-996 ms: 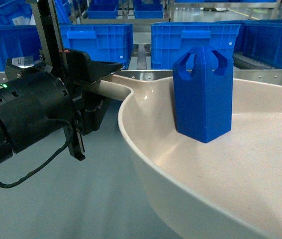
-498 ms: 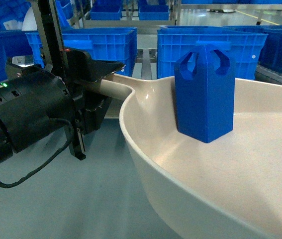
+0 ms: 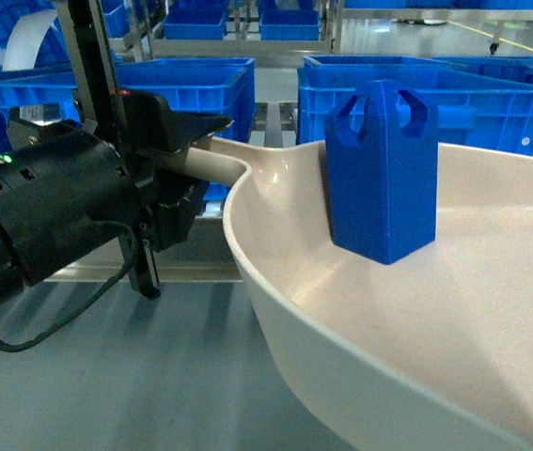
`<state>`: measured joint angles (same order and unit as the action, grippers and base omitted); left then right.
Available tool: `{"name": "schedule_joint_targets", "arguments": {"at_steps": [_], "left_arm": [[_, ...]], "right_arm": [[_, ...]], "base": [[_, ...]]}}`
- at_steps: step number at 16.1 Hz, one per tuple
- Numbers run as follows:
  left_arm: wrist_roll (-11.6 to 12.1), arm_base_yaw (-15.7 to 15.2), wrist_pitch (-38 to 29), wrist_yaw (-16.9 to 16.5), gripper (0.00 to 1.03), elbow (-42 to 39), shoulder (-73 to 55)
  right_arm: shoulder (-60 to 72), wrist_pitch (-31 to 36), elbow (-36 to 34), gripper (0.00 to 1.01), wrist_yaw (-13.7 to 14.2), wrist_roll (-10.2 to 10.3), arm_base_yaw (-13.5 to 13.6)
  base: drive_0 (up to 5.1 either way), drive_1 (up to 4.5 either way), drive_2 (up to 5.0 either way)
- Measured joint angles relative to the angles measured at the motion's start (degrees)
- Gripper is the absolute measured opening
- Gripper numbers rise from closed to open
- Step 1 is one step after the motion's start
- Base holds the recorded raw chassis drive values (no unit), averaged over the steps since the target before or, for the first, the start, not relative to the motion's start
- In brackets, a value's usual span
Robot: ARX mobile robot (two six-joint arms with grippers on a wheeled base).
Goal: Place part in tray to right shelf
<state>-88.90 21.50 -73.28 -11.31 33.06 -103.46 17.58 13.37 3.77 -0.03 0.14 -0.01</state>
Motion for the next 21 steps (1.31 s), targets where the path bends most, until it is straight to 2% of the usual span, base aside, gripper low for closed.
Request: {"name": "schedule_joint_targets", "arguments": {"at_steps": [6,21], "left_arm": [[0.1,0.0,-0.1,0.1,0.14,0.0,0.0],[0.3,-0.1,0.0,0.1,0.14,0.1,0.0]], "right_arm": [[0.0,0.2,0.0,0.98,0.0,0.0,0.0],[0.2,0.1,0.0,0.98,0.0,0.0,0.0]], "base": [[0.1,4.42,-4.2],[0.0,0.0,0.0]]}}
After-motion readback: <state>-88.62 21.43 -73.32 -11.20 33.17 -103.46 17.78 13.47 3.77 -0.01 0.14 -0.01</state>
